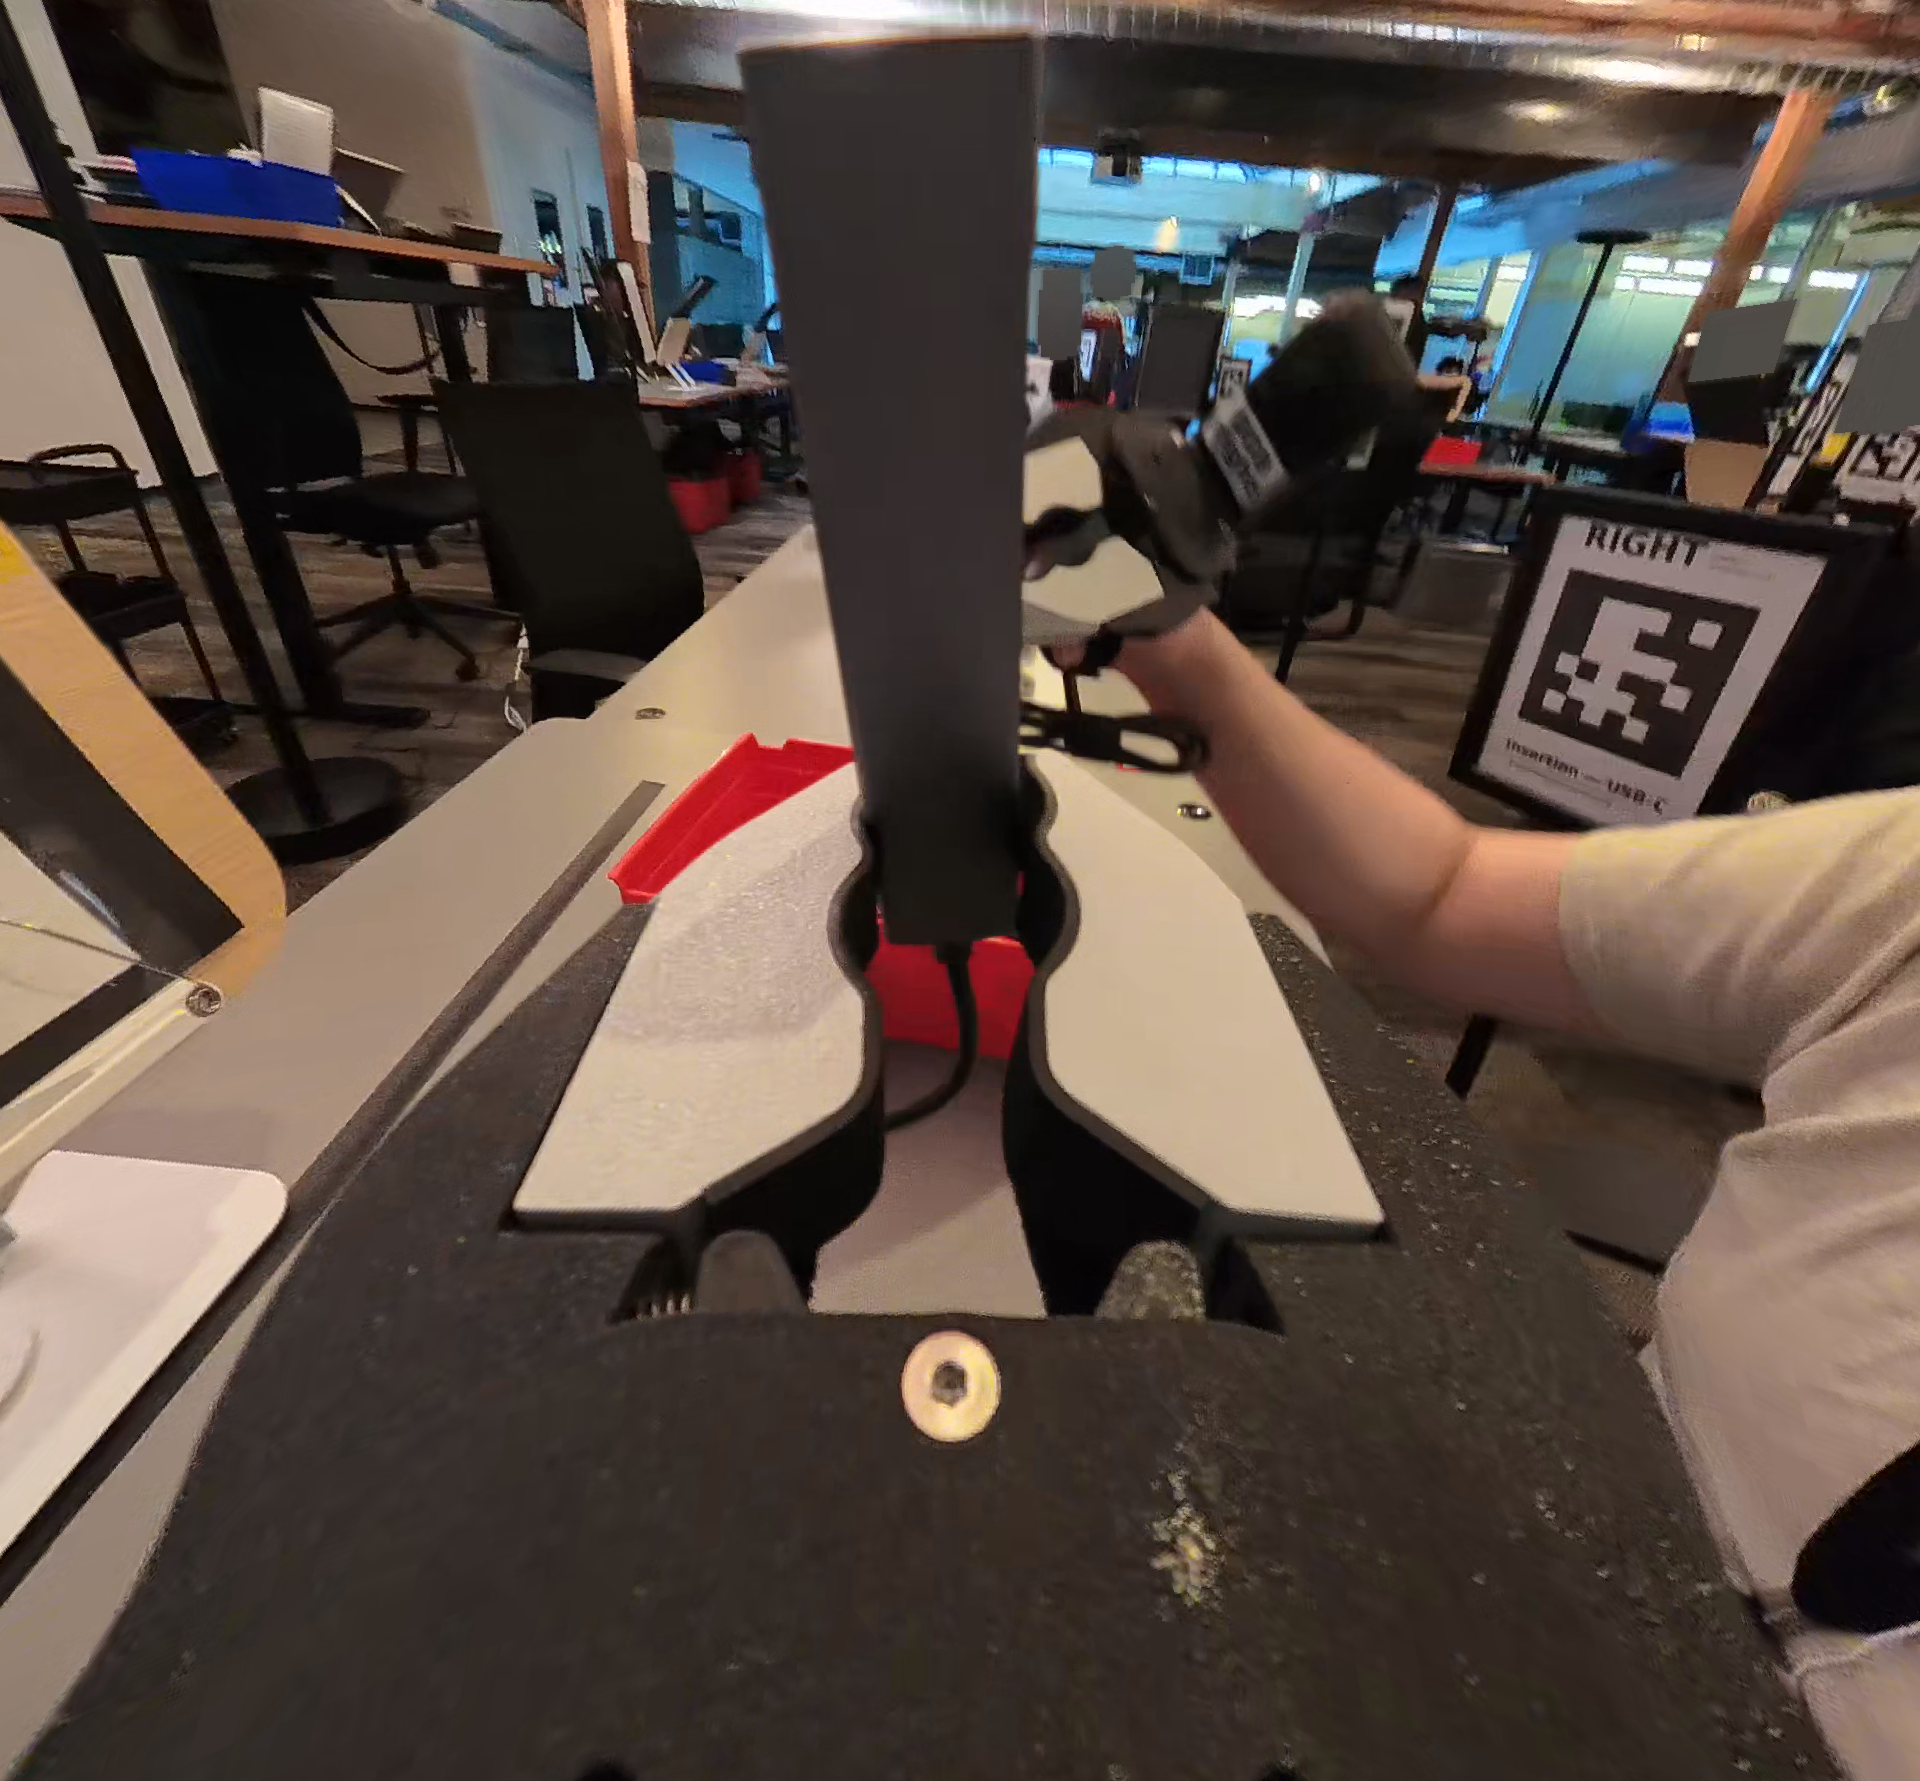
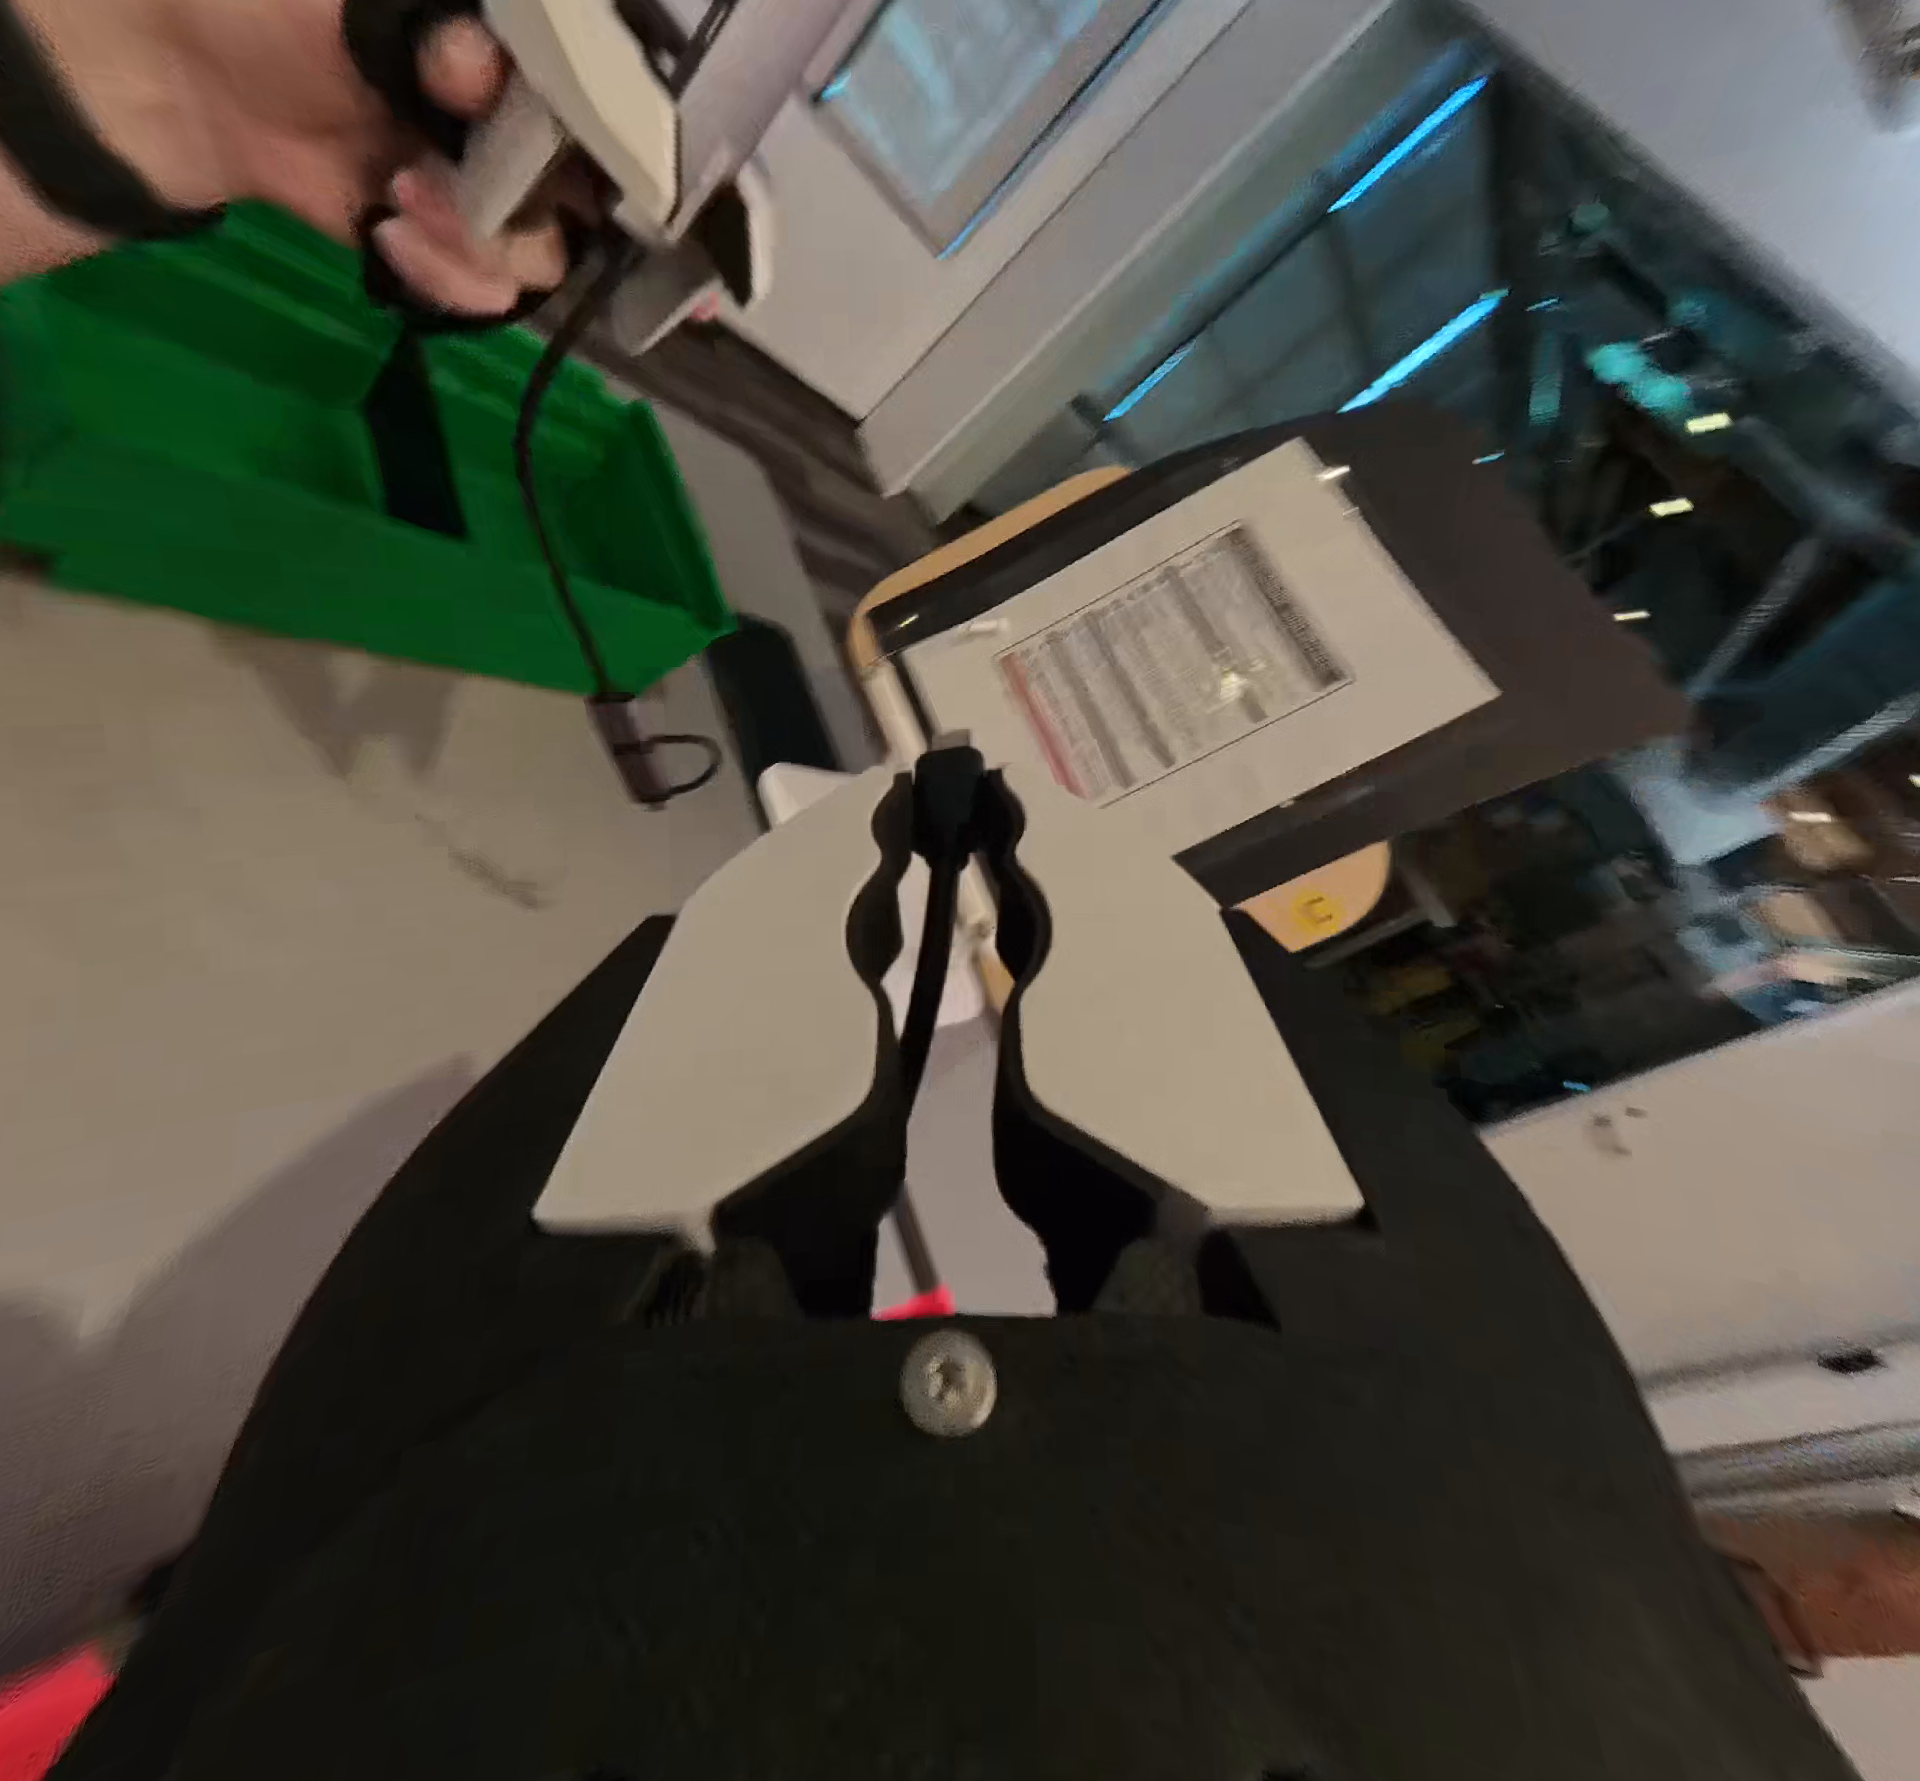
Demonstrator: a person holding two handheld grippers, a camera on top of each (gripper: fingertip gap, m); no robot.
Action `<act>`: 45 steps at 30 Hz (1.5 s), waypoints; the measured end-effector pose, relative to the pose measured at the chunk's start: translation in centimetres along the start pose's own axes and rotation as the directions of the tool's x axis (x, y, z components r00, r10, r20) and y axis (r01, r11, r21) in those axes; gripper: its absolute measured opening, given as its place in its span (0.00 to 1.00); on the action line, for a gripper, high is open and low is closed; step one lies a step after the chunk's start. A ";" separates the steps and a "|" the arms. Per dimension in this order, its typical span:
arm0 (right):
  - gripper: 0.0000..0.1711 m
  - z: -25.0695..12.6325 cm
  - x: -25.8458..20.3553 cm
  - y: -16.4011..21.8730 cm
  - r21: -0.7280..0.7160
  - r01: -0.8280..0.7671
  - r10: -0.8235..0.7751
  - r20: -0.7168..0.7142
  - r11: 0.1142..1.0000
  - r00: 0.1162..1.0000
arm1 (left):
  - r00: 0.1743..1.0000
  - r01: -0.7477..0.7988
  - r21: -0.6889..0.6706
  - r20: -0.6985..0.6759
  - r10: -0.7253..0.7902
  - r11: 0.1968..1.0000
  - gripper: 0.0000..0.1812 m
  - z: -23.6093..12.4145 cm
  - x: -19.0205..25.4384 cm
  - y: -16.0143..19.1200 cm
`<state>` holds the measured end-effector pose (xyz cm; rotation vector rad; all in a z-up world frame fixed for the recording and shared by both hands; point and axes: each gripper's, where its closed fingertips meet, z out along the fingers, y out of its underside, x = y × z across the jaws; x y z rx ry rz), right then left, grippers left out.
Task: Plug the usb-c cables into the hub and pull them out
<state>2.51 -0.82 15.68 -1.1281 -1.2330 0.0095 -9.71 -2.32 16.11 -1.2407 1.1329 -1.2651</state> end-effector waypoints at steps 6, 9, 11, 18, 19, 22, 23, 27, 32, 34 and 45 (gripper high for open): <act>0.08 -3.9 0.1 6.7 -0.194 0.032 -0.004 0.144 0.980 0.990 | 0.997 -0.062 -0.075 0.032 0.065 0.995 0.12 0.4 0.1 0.9; 0.08 -5.2 -1.5 10.5 -0.279 -0.019 0.084 0.219 0.960 0.972 | 0.997 -0.061 -0.099 0.045 0.066 0.993 0.12 0.4 -0.1 1.2; 0.08 -5.5 -2.6 12.7 -0.300 -0.082 0.159 0.245 0.951 0.956 | 0.998 -0.051 -0.115 0.038 0.055 0.992 0.12 0.4 -0.1 1.5; 0.07 -6.3 -8.8 18.0 -0.471 -0.297 0.492 0.370 0.831 0.788 | 0.998 -0.040 -0.153 0.042 0.047 0.987 0.12 0.8 -0.3 2.2; 0.06 -6.7 -9.5 17.9 -0.476 -0.313 0.515 0.384 0.822 0.767 | 0.998 -0.037 -0.155 0.041 0.044 0.987 0.12 0.8 -0.3 2.3; 0.05 -8.0 -10.4 15.7 -0.414 -0.381 0.540 0.396 0.827 0.742 | 0.999 -0.030 -0.164 0.040 0.037 0.986 0.12 0.8 -0.4 2.4; 0.05 -8.6 -10.3 15.0 -0.390 -0.373 0.517 0.386 0.842 0.764 | 0.998 -0.032 -0.162 0.042 0.039 0.986 0.12 0.8 -0.5 2.4; 0.05 -9.9 -6.7 13.3 -0.262 -0.327 0.381 0.195 0.908 0.904 | 0.999 -0.026 -0.159 0.035 0.032 0.987 0.12 1.0 -0.4 2.3; 0.05 -10.8 0.7 13.6 -0.176 -0.348 0.334 -0.106 0.921 0.937 | 0.999 -0.032 -0.181 0.037 0.040 0.983 0.12 1.4 -0.3 2.7; 0.05 -11.2 2.3 12.2 -0.106 -0.342 0.330 -0.118 0.934 0.937 | 0.998 -0.039 -0.185 0.042 0.048 0.982 0.12 1.4 -0.2 2.7; 0.05 -16.6 1.5 8.3 -0.142 -0.241 0.238 -0.040 0.960 0.970 | 0.998 -0.029 -0.174 0.047 0.038 0.984 0.12 0.9 -0.4 2.5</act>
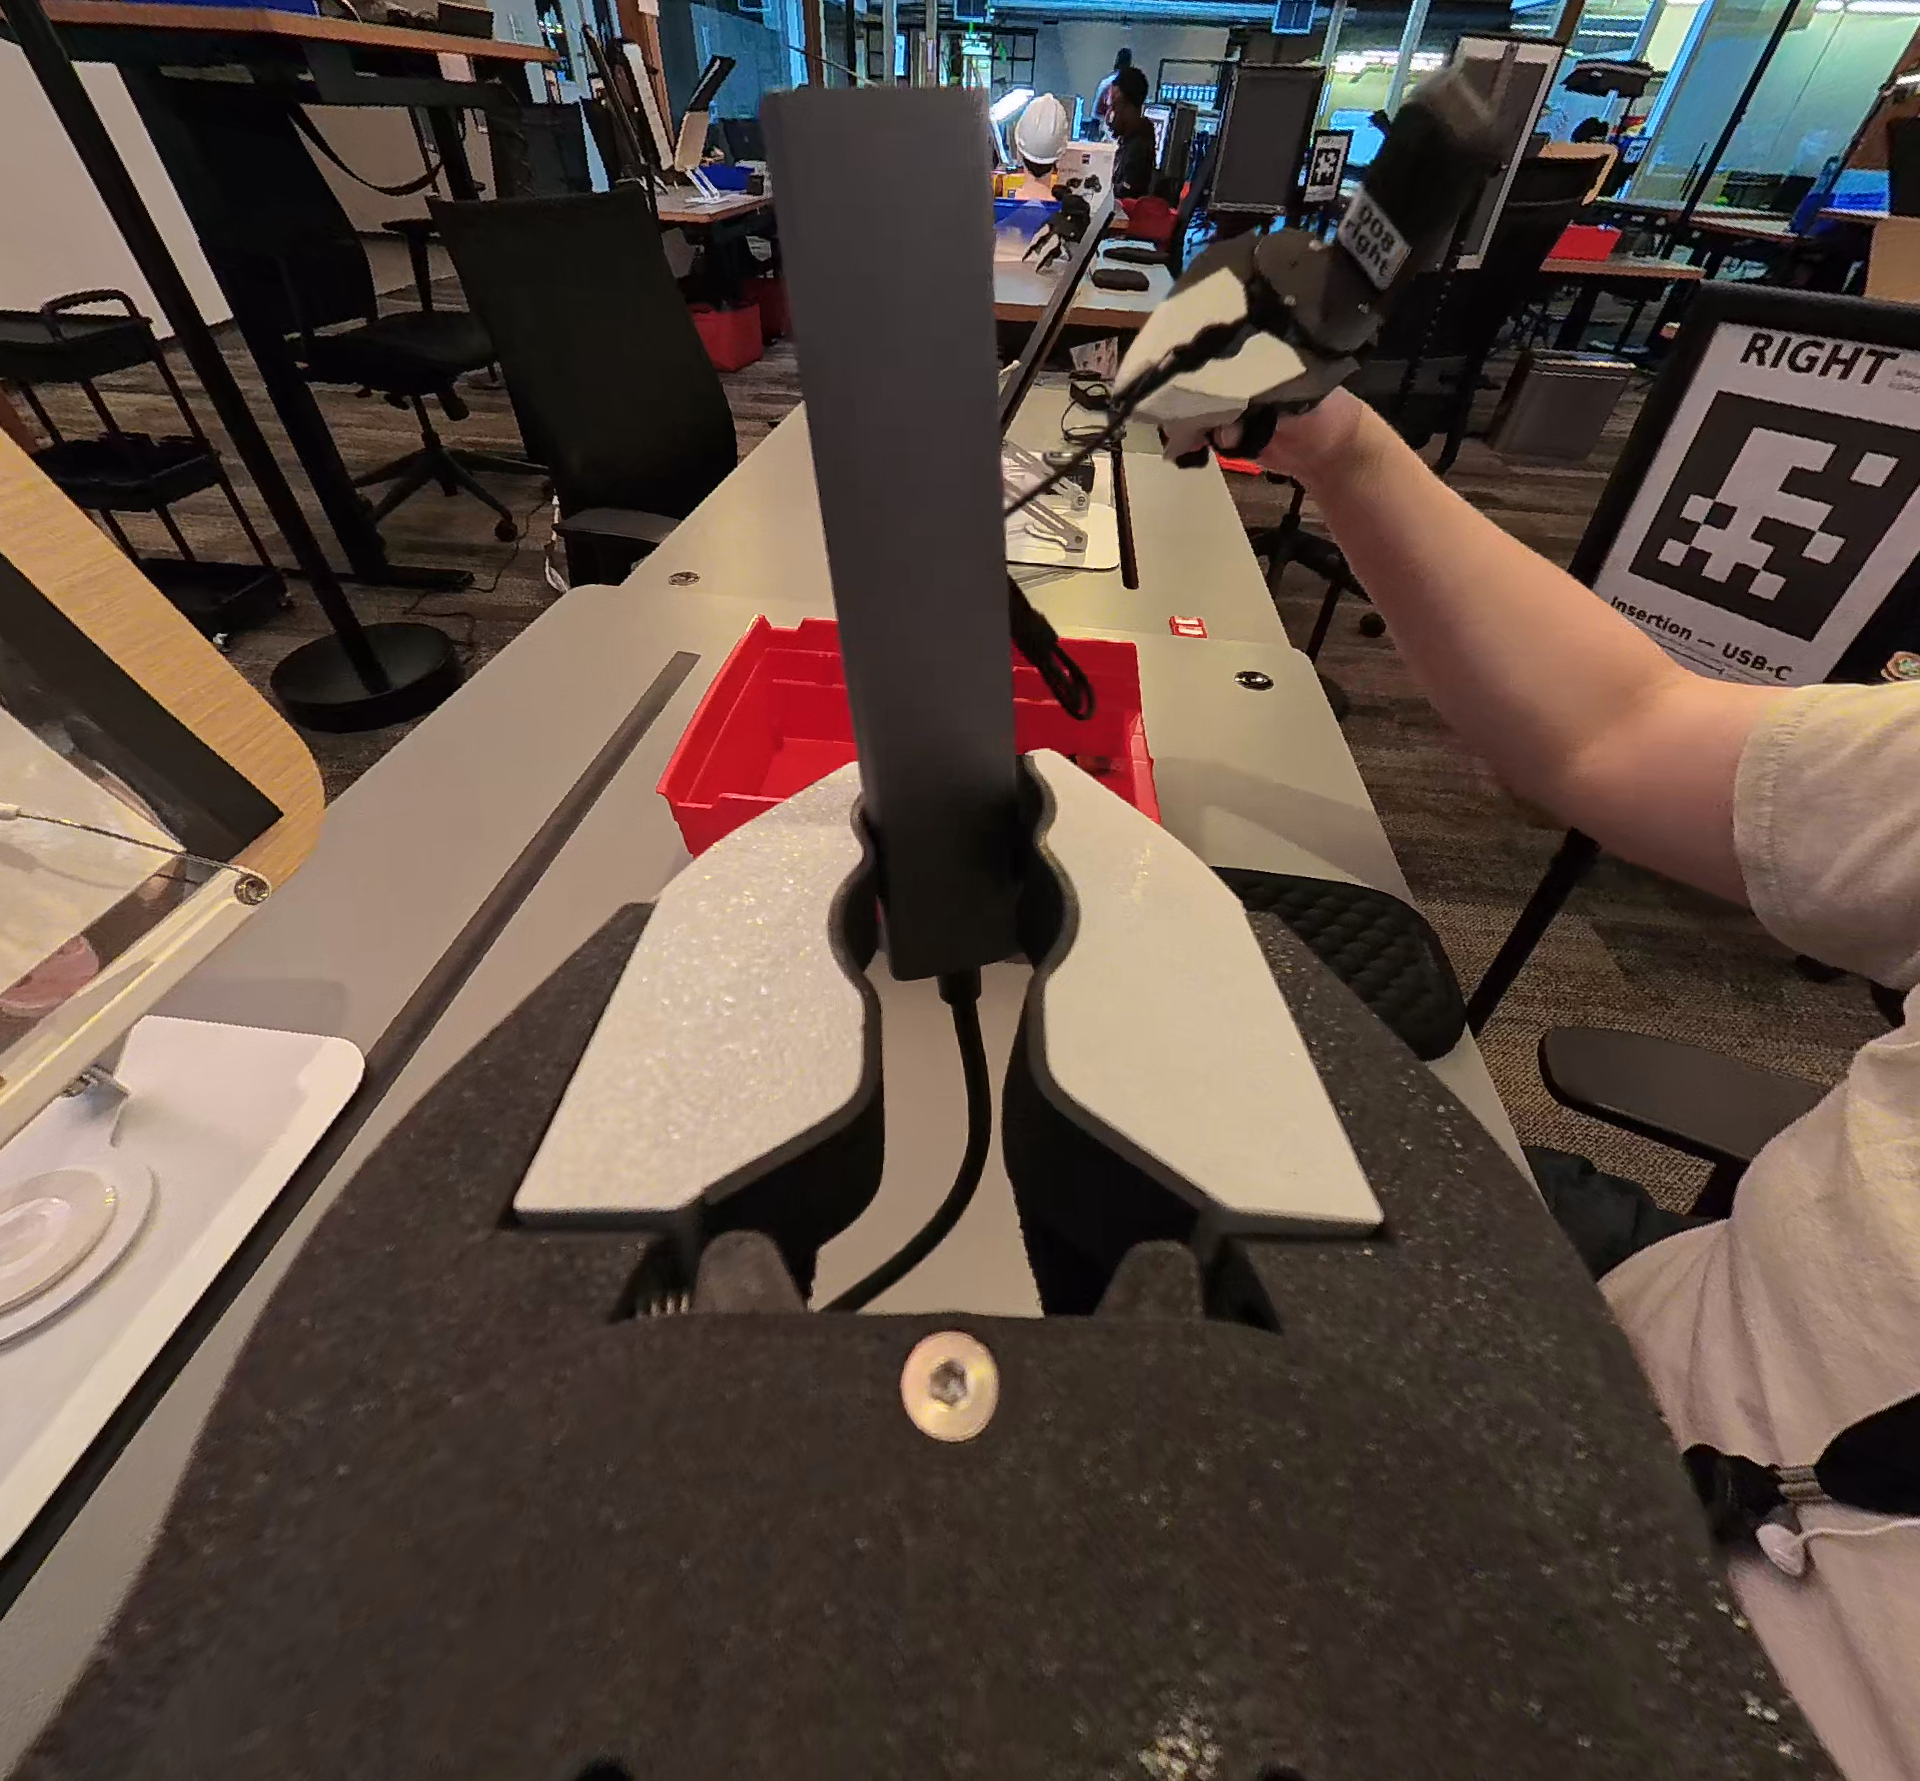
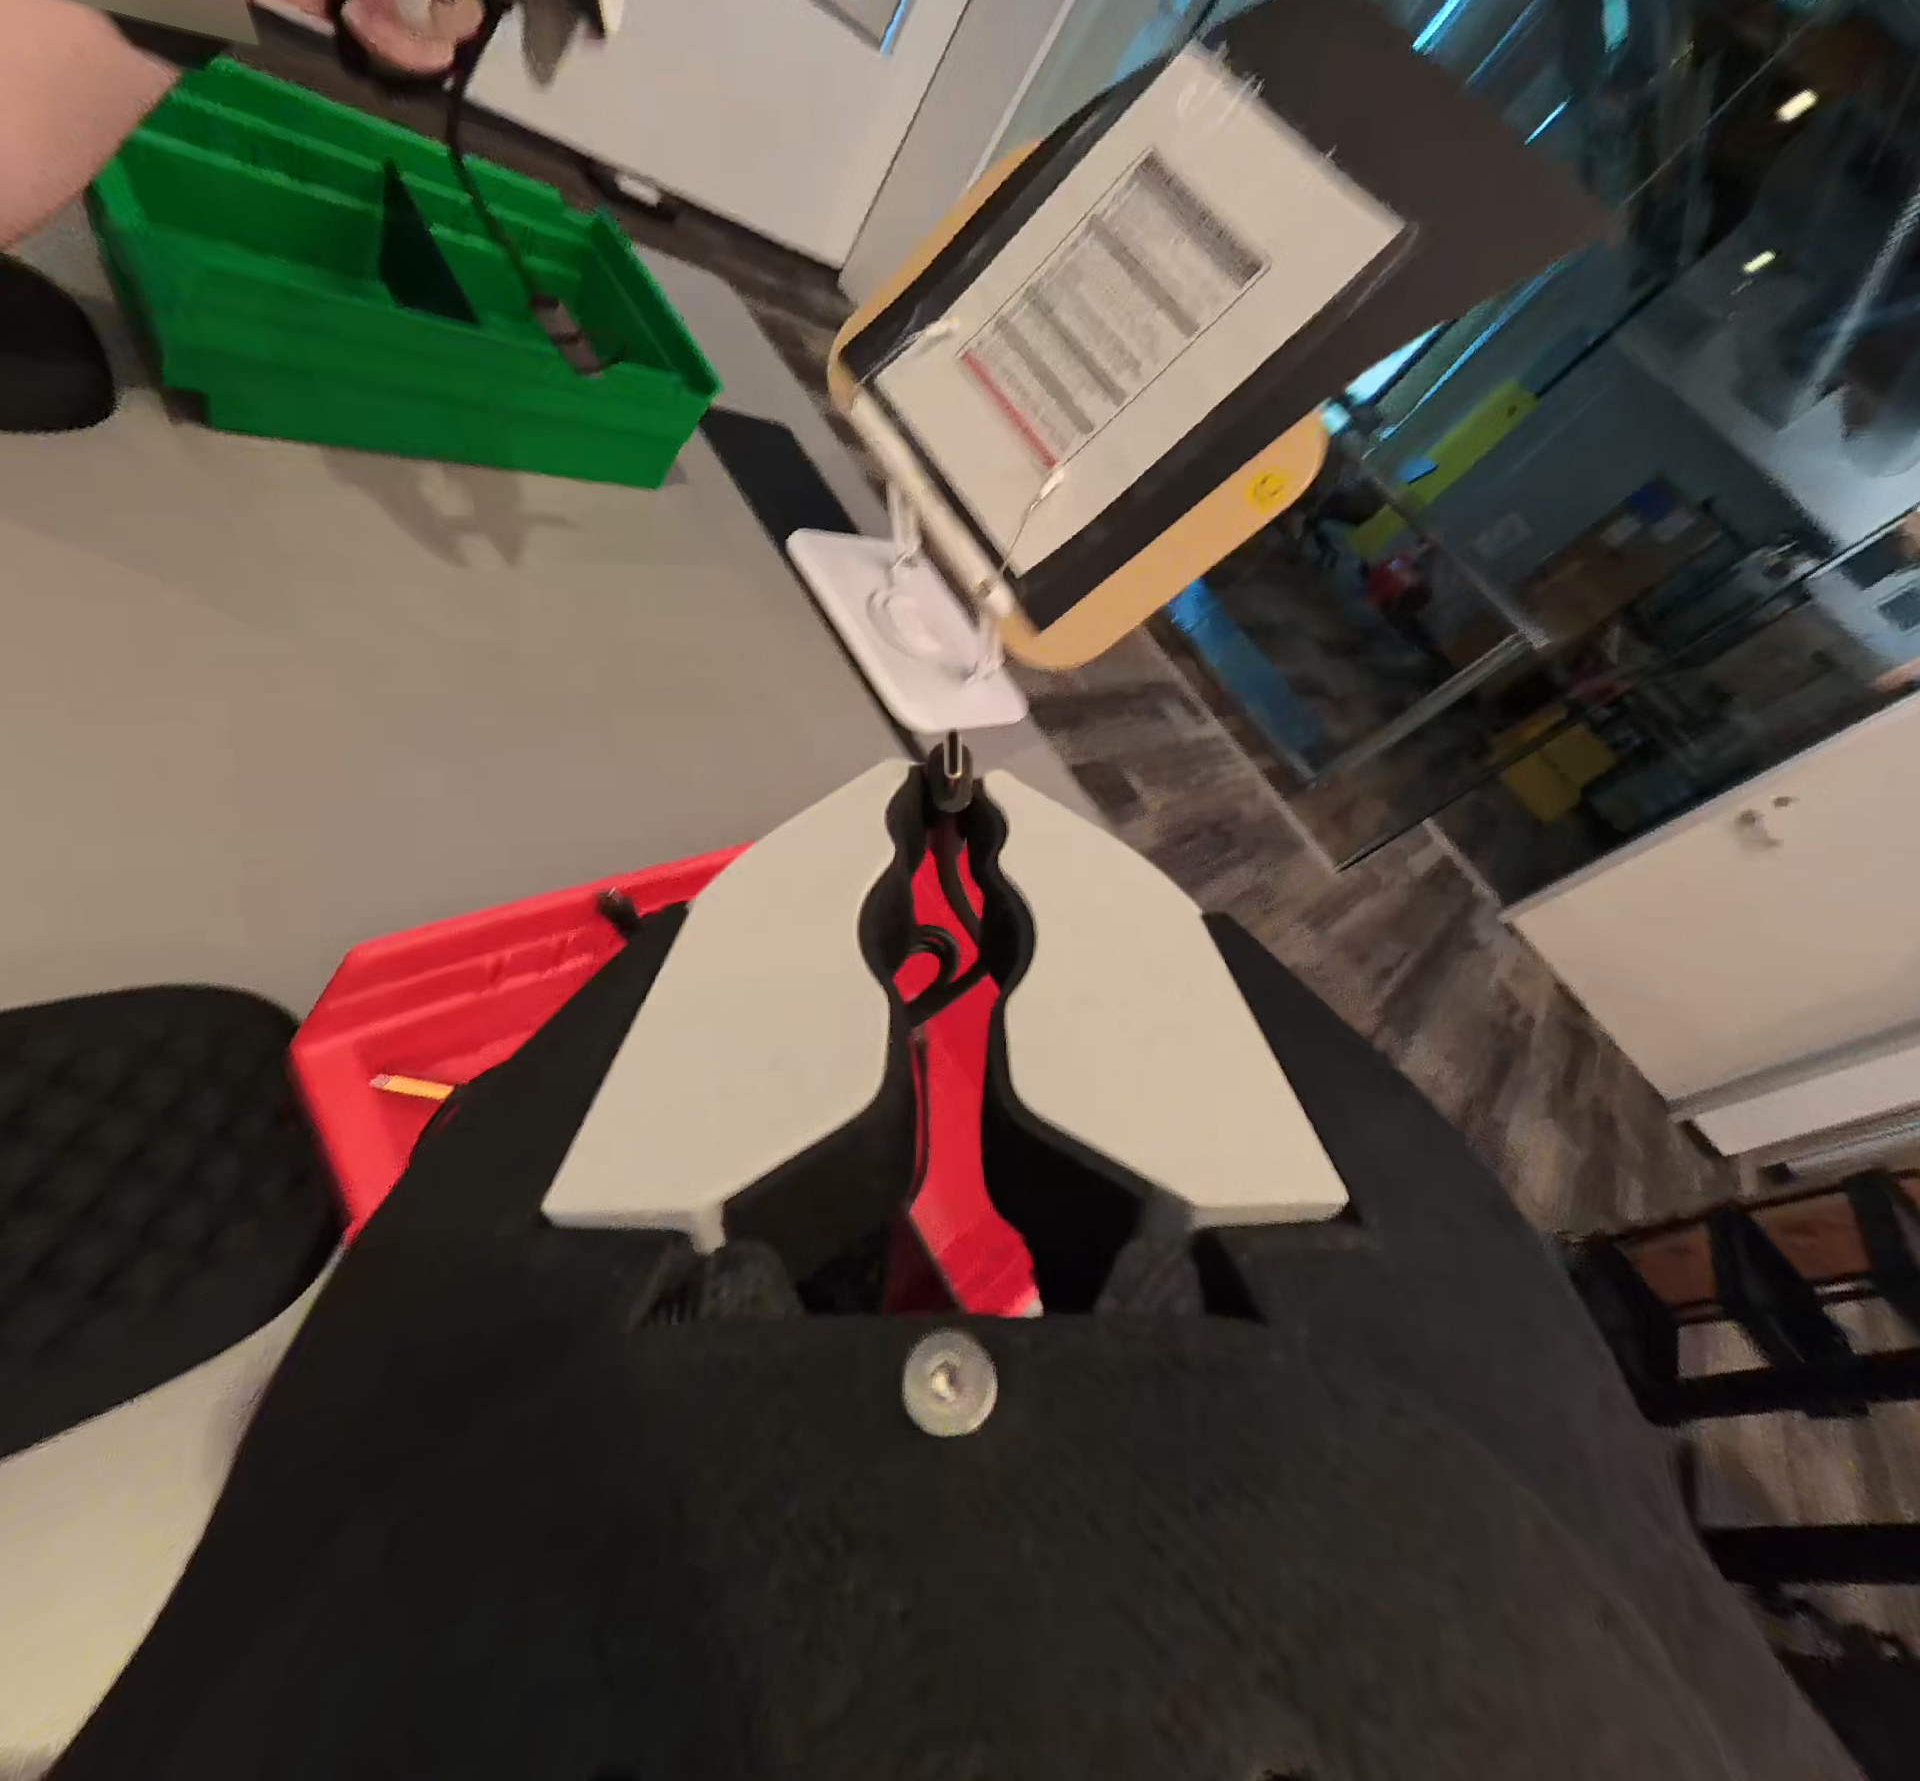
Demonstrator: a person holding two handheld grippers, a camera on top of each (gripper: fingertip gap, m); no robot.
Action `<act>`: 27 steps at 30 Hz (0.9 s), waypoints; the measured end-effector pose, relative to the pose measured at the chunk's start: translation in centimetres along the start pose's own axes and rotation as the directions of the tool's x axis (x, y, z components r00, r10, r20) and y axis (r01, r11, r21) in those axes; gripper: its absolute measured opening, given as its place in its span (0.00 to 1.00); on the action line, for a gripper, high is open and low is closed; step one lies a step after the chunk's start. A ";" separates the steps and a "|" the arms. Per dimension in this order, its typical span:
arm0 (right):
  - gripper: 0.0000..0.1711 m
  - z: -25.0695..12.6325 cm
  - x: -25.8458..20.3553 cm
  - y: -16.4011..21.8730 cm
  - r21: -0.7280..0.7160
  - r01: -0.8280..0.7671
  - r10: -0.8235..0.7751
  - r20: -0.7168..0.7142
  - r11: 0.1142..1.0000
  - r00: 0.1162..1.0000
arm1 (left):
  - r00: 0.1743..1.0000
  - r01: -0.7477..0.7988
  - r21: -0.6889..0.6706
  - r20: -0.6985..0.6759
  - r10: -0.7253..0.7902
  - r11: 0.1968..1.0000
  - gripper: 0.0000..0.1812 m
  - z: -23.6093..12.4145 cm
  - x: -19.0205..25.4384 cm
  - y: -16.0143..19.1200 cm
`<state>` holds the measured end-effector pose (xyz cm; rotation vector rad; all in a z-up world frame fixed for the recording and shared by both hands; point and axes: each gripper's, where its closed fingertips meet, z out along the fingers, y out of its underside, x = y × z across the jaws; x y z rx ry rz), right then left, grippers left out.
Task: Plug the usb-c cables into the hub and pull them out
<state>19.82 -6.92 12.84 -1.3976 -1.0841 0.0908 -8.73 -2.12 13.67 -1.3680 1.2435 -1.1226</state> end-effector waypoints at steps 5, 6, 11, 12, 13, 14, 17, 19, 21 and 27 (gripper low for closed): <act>0.05 1.4 -1.8 6.1 -0.201 -0.041 0.064 0.109 0.979 0.992 | 1.000 0.001 -0.015 -0.008 -0.001 1.000 0.12 0.3 0.2 0.2; 0.04 2.1 -2.5 7.3 -0.246 -0.036 0.073 0.140 0.968 0.988 | 1.000 0.001 -0.020 -0.010 -0.001 1.000 0.12 0.4 0.3 0.3; 0.05 6.6 -7.8 12.7 -0.438 0.028 0.121 0.309 0.898 0.943 | 1.000 -0.001 -0.053 -0.021 0.000 0.999 0.12 1.2 0.6 0.9; 0.05 7.6 -8.9 13.1 -0.446 0.024 0.137 0.326 0.895 0.935 | 1.000 -0.001 -0.060 -0.023 0.000 0.998 0.12 1.4 0.6 1.0; 0.07 8.5 -10.1 13.3 -0.447 0.003 0.171 0.349 0.895 0.921 | 1.000 0.001 -0.070 -0.028 -0.003 0.998 0.12 1.5 0.7 1.1; 0.08 9.2 -11.1 12.9 -0.429 -0.050 0.224 0.367 0.902 0.903 | 0.999 0.005 -0.084 -0.033 -0.008 0.996 0.12 1.7 0.8 1.4; 0.22 9.4 -10.7 9.2 -0.287 -0.283 0.379 0.374 0.915 0.846 | 1.000 0.003 -0.104 -0.027 -0.006 0.995 0.12 1.9 0.8 1.7; 0.25 7.8 -7.2 7.3 -0.177 -0.374 0.410 0.280 0.911 0.868 | 1.000 0.004 -0.102 -0.026 -0.007 0.995 0.12 1.9 0.8 1.7; 0.20 5.4 -1.3 9.3 -0.179 -0.427 0.428 -0.030 0.887 0.903 | 1.000 0.008 -0.096 -0.022 -0.010 0.995 0.12 1.8 0.6 1.6; 0.21 0.1 2.2 22.0 -0.546 -0.629 0.460 -0.429 0.553 0.778 | 1.000 0.020 -0.092 -0.011 -0.021 0.996 0.12 1.5 0.3 1.5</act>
